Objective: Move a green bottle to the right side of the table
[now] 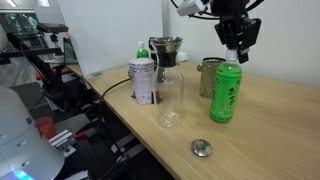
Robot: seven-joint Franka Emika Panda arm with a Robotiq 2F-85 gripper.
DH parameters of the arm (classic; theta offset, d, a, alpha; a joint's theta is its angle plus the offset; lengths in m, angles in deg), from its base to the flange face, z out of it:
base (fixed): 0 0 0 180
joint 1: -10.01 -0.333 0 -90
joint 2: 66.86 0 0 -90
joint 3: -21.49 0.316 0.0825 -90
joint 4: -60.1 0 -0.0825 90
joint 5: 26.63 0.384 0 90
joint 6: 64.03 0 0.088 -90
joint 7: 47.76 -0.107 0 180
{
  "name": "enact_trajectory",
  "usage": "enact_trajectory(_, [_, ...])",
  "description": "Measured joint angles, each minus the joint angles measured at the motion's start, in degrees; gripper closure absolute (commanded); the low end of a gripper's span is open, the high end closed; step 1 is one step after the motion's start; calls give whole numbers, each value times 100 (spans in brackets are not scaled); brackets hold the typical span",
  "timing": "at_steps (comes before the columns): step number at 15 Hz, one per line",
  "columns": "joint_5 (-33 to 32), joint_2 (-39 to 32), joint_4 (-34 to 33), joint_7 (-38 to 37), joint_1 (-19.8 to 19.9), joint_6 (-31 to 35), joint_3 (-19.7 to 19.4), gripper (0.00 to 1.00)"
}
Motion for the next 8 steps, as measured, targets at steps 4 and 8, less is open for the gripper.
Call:
enact_trajectory(4, [3,0,-24,131,-2,-166,-20,91])
enact_trajectory(8, [-272,-130,114,-26,-61,9,-13,42])
